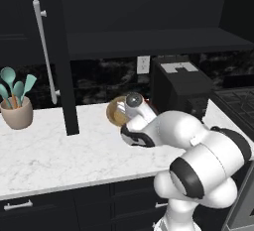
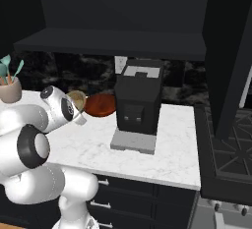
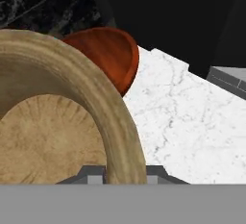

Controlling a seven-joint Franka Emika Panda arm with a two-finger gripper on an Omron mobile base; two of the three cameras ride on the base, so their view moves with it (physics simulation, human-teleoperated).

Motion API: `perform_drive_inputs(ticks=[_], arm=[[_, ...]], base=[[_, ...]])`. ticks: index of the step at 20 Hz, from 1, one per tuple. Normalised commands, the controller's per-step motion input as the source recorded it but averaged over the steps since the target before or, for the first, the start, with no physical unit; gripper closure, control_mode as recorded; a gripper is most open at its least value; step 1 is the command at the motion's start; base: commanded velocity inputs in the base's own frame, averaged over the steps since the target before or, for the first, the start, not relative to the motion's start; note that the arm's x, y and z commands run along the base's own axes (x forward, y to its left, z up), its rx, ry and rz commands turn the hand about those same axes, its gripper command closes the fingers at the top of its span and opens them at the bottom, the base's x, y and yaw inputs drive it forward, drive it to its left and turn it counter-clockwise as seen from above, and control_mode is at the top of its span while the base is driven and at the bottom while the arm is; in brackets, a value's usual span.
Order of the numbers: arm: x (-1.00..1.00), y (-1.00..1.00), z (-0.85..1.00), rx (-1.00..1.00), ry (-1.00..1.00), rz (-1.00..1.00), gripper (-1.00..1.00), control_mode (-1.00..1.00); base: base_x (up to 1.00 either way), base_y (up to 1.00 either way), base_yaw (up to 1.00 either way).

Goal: Pick up the bowls on the counter and stack them on top of one another in the open cabinet. Place the smaller bowl on top of the larger bowl.

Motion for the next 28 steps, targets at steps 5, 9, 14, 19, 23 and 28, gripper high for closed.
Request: perform_drive_inputs(ticks=[5,9,14,19,23,28], arm=[[0.42,-0.22,0.46,0.11,-0.13,-0.28,1.00,-1.00],[0.52,-0.12,0.01,0.01,-0.01,-0.08,1.00,-1.00],[0.51,-0.24,-0.20,0.00,0.05,-0.04,1.00,-1.00],[0.61,-0.21,-0.29,0.00,0.08,-0.06,1.00,-1.00],[0.68,-0.02,-0.24,0.00,0.08,-0.05,1.00,-1.00],[0.87,0.00,-0.28,0.00,0.07,-0.05,1.00,-1.00]], base=[[0.00,0.00,0.00],[0.00,0.00,0.00],[0.00,0.00,0.00],[0.00,0.00,0.00],[0.00,0.00,0.00],[0.00,0.00,0.00]])
